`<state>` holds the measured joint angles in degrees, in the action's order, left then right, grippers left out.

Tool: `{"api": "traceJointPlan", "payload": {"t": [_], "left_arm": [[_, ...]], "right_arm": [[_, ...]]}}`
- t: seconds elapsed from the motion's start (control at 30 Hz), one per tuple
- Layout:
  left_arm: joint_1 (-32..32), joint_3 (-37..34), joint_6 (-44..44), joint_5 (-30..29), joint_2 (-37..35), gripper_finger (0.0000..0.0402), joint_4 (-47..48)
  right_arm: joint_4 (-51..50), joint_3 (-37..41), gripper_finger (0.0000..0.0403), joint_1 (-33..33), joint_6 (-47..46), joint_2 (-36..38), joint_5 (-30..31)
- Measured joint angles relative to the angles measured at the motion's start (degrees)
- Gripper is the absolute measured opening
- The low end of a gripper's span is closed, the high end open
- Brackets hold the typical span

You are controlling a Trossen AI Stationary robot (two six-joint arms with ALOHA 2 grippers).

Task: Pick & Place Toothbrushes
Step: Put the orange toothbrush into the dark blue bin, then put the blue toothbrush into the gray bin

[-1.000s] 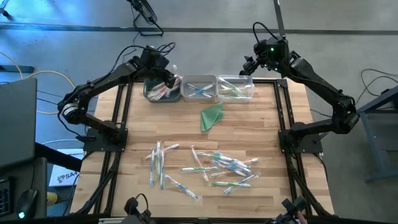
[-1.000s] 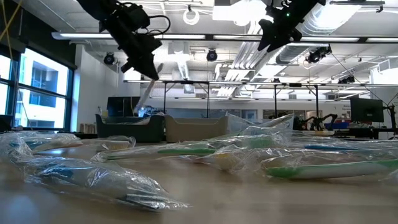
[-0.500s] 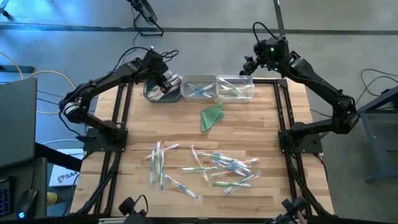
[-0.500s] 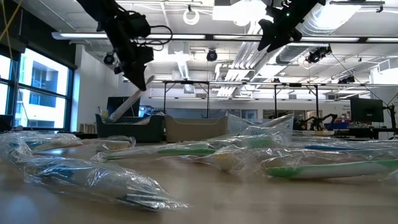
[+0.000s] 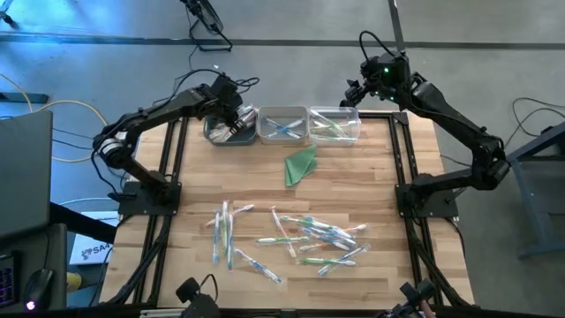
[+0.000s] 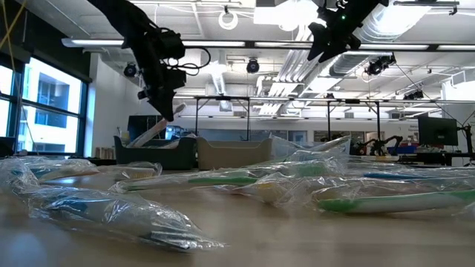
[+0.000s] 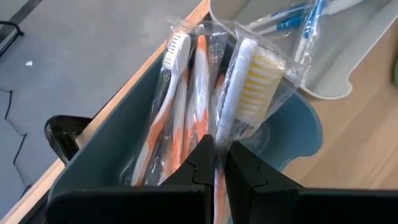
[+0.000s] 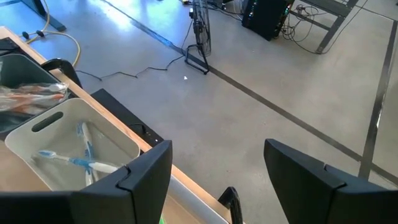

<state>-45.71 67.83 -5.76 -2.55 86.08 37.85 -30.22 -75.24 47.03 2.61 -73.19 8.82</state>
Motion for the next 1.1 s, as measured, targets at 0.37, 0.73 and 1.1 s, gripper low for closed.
{"api": "traceJointPlan", "payload": {"t": [0.37, 0.73, 1.1], "left_arm": [[0.0, 0.0, 0.1, 0.2, 0.0, 0.0007, 0.0], [0.0, 0.0, 0.2, 1.2, 0.0, 0.0074, -0.1], [0.0, 0.6, 0.5, 0.2, 0.0, 0.0143, 0.0]], "right_arm": [[0.0, 0.0, 0.0247, 0.0, 0.1, 0.0, 0.0], [-0.3, 0.0, 0.0247, 0.0, 0.2, 0.0, 0.0], [-0.5, 0.0, 0.0247, 0.0, 2.1, 0.0, 0.0]]}}
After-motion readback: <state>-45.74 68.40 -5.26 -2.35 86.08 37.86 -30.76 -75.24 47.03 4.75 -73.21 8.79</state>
